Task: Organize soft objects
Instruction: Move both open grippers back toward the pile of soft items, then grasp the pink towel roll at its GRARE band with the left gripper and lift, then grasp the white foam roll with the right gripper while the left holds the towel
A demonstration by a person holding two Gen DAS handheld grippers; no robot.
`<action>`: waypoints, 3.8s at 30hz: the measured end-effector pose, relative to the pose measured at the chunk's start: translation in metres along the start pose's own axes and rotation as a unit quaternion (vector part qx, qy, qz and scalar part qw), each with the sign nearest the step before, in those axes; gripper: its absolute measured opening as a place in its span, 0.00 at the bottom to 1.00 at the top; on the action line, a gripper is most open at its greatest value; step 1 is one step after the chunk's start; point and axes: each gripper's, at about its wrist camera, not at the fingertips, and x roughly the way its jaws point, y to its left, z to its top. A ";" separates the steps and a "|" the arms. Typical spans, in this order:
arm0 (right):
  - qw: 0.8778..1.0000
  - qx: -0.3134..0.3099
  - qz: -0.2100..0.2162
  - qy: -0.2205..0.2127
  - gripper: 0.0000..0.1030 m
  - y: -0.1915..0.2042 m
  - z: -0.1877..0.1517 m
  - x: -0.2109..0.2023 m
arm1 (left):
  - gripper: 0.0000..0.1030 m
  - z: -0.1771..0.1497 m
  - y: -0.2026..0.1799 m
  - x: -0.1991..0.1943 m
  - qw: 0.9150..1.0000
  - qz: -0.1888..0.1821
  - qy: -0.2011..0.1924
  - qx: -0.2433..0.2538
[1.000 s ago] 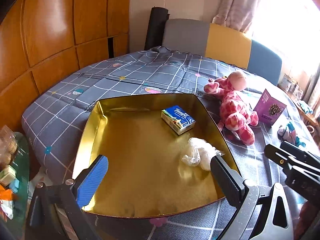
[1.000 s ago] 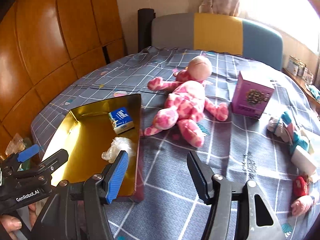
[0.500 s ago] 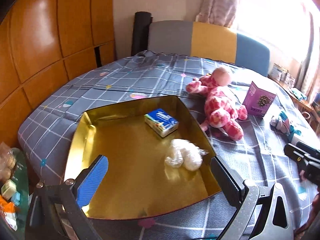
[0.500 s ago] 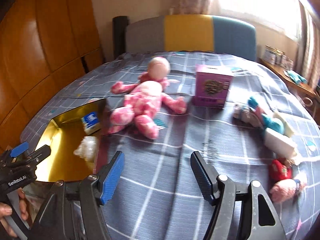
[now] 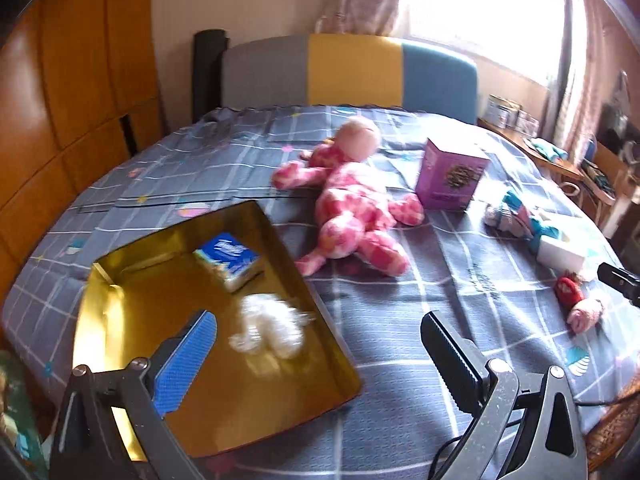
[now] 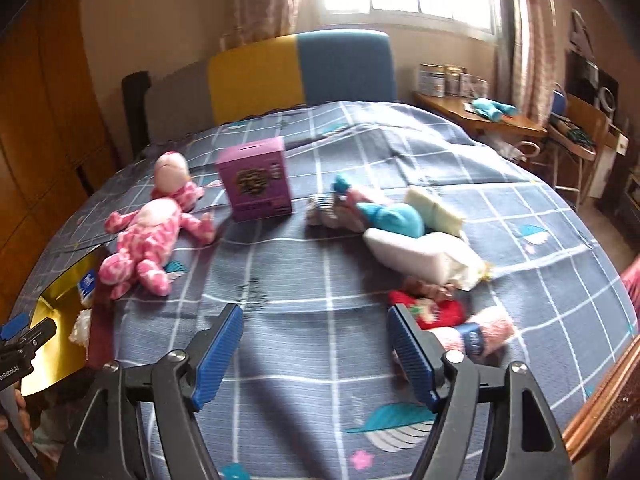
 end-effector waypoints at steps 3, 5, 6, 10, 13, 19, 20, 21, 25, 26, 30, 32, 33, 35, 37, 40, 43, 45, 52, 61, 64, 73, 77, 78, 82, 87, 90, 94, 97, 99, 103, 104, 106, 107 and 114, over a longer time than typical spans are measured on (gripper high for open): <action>1.000 0.020 -0.014 0.000 0.75 -0.024 -0.002 -0.004 | 1.00 0.004 -0.019 0.005 1.000 -0.010 0.001 0.025; 0.999 0.031 -0.022 0.002 0.75 -0.036 -0.003 -0.005 | 1.00 0.006 -0.031 0.008 0.999 -0.014 0.001 0.041; 0.999 0.037 -0.024 0.004 0.75 -0.042 -0.005 -0.006 | 1.00 0.008 -0.039 0.010 0.999 -0.020 0.004 0.049; 0.998 0.058 -0.029 0.008 0.75 -0.059 -0.008 -0.007 | 1.00 0.012 -0.062 0.019 0.996 -0.044 0.013 0.072; 0.997 0.069 -0.030 0.009 0.75 -0.067 -0.010 -0.008 | 1.00 0.015 -0.081 0.029 0.993 -0.068 0.026 0.088; 0.993 0.109 -0.045 -0.005 0.75 -0.088 -0.010 -0.015 | 1.00 0.023 -0.120 0.046 0.984 -0.125 0.054 0.119; 0.992 0.116 -0.050 -0.008 0.75 -0.092 -0.010 -0.016 | 1.00 0.024 -0.125 0.048 0.982 -0.129 0.059 0.121; 0.991 0.122 -0.056 -0.011 0.75 -0.096 -0.010 -0.018 | 1.00 0.026 -0.134 0.053 0.980 -0.136 0.069 0.126; 0.986 0.146 -0.076 -0.021 0.75 -0.114 -0.011 -0.026 | 0.98 0.032 -0.165 0.065 0.970 -0.178 0.096 0.132; 0.985 0.152 -0.079 -0.024 0.75 -0.119 -0.011 -0.029 | 0.95 0.033 -0.179 0.067 0.966 -0.193 0.104 0.139; 0.979 0.177 -0.095 -0.040 0.75 -0.139 -0.011 -0.043 | 0.78 0.033 -0.231 0.066 0.941 -0.255 0.108 0.195; 0.975 0.190 -0.101 -0.047 0.75 -0.149 -0.012 -0.052 | 0.68 0.030 -0.266 0.063 0.919 -0.291 0.105 0.243; 0.974 0.195 -0.104 -0.050 0.75 -0.154 -0.013 -0.056 | 0.63 0.027 -0.283 0.061 0.907 -0.309 0.106 0.266; 0.971 0.205 -0.108 -0.056 0.75 -0.163 -0.015 -0.063 | 0.61 0.020 -0.315 0.058 0.885 -0.331 0.105 0.311; 0.969 0.214 -0.110 -0.057 0.75 -0.171 -0.019 -0.068 | 0.60 0.009 -0.345 0.055 0.865 -0.340 0.097 0.357; 0.967 0.223 -0.114 -0.054 0.75 -0.182 -0.024 -0.071 | 0.60 -0.007 -0.379 0.058 0.842 -0.346 0.103 0.401; 0.964 0.235 -0.114 -0.046 0.75 -0.191 -0.031 -0.070 | 0.59 -0.022 -0.407 0.065 0.830 -0.333 0.107 0.434; 0.963 0.241 -0.114 -0.042 0.75 -0.195 -0.034 -0.069 | 0.50 -0.028 -0.420 0.073 0.828 -0.327 0.115 0.440; 0.964 0.240 -0.104 -0.038 0.75 -0.194 -0.036 -0.065 | 0.14 -0.016 -0.402 0.078 0.854 -0.328 0.093 0.393; 0.972 0.223 -0.074 -0.031 0.75 -0.177 -0.022 -0.055 | 0.02 0.003 -0.289 0.064 0.904 -0.308 0.100 0.278; 0.970 0.234 -0.059 -0.014 0.75 -0.173 -0.023 -0.048 | 0.02 0.000 -0.258 0.074 0.914 -0.292 0.113 0.257; 0.971 0.228 -0.064 -0.025 0.75 -0.161 -0.021 -0.064 | 0.19 0.001 -0.327 0.050 0.866 -0.343 0.085 0.354; 0.972 0.224 -0.068 -0.032 0.75 -0.167 -0.019 -0.069 | 0.49 -0.009 -0.374 0.050 0.834 -0.356 0.089 0.411; 0.971 0.226 -0.068 -0.032 0.75 -0.171 -0.019 -0.069 | 0.61 -0.011 -0.383 0.051 0.828 -0.359 0.088 0.421; 0.967 0.245 -0.068 -0.029 0.75 -0.186 -0.024 -0.067 | 0.67 -0.019 -0.412 0.056 0.813 -0.347 0.082 0.460; 0.964 0.256 -0.065 -0.023 0.75 -0.195 -0.030 -0.062 | 0.32 -0.036 -0.428 0.087 0.808 -0.312 0.112 0.487; 0.965 0.252 -0.066 -0.024 0.75 -0.196 -0.030 -0.062 | 0.30 -0.025 -0.416 0.090 0.826 -0.327 0.108 0.445; 0.966 0.249 -0.065 -0.023 0.75 -0.197 -0.027 -0.060 | 0.30 -0.007 -0.387 0.072 0.848 -0.341 0.069 0.400; 0.971 0.233 -0.054 -0.022 0.75 -0.191 -0.019 -0.056 | 0.30 0.003 -0.349 0.061 0.865 -0.350 0.069 0.353; 0.978 0.204 -0.038 -0.011 0.75 -0.181 -0.011 -0.049 | 0.30 0.002 -0.319 0.056 0.882 -0.338 0.076 0.319; 0.994 0.109 0.013 0.020 0.69 -0.143 0.014 -0.025 | 0.30 -0.003 -0.248 0.071 0.915 -0.310 0.117 0.232; 0.996 0.084 0.018 0.027 0.58 -0.132 0.021 -0.017 | 0.30 -0.006 -0.228 0.077 0.922 -0.302 0.131 0.205; 0.998 0.026 0.024 0.044 0.51 -0.108 0.035 0.001 | 0.30 -0.015 -0.195 0.081 0.933 -0.280 0.142 0.175; 0.998 -0.001 0.028 0.055 0.51 -0.098 0.041 0.012 | 0.30 -0.019 -0.182 0.084 0.938 -0.269 0.142 0.164; 0.973 -0.162 -0.024 0.160 0.51 -0.050 0.066 0.107 | 0.31 -0.030 -0.151 0.084 0.948 -0.251 0.134 0.146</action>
